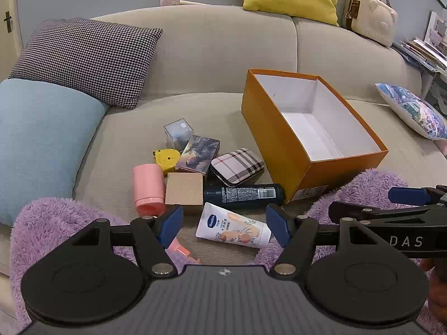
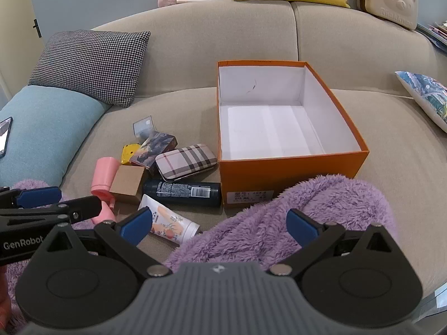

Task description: Organize rigid objects

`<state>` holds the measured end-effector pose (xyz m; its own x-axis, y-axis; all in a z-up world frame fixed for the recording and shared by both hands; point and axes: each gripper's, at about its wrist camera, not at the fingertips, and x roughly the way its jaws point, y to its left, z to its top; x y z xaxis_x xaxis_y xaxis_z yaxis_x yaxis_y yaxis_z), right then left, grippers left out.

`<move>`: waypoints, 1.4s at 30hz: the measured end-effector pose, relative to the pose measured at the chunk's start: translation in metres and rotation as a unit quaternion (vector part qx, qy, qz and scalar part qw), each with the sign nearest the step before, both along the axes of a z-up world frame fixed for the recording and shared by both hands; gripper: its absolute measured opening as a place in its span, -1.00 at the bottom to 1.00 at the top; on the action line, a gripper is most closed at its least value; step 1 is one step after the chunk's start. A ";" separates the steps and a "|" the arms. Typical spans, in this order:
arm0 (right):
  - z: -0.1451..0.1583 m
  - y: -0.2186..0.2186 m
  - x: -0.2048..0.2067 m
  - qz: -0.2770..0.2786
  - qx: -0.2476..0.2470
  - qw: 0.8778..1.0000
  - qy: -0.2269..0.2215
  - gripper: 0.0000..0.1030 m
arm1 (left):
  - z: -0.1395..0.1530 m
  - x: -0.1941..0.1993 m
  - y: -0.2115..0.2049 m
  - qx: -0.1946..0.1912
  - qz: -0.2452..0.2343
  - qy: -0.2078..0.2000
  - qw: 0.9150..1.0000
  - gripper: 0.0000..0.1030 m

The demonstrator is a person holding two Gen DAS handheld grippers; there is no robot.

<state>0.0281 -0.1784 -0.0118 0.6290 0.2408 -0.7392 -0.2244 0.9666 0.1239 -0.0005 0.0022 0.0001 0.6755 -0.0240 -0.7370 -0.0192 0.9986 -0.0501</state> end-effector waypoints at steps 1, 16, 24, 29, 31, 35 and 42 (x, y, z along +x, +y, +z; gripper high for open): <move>0.000 0.000 0.000 0.000 0.000 1.000 0.000 0.97 | 0.000 0.000 0.000 0.000 0.000 0.000 1.000 0.54; -0.004 0.003 0.001 0.002 0.004 1.000 0.006 0.96 | 0.000 0.000 0.002 -0.005 -0.001 0.005 1.000 0.46; -0.011 0.009 0.013 0.031 0.016 0.999 0.006 0.95 | -0.014 0.012 0.014 -0.042 0.001 0.044 0.998 0.25; -0.020 0.024 0.029 0.081 0.027 0.996 0.029 0.64 | -0.029 0.021 0.033 -0.088 0.015 0.083 0.993 0.03; -0.025 0.033 0.035 0.098 0.027 0.994 0.043 0.47 | -0.033 0.026 0.041 -0.102 0.015 0.096 0.990 -0.14; -0.035 0.047 0.046 0.123 0.025 0.990 0.062 0.22 | -0.040 0.038 0.058 -0.115 0.015 0.111 0.987 -0.26; -0.049 0.072 0.066 0.155 0.020 0.984 0.089 -0.05 | -0.053 0.055 0.080 -0.062 -0.009 0.149 0.987 -0.29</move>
<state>0.0937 -0.1069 -0.0607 0.3823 0.4321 -0.8168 -0.4797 0.8483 0.2242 0.0546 0.0817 -0.0526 0.4282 -0.1355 -0.8935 -0.0346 0.9855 -0.1661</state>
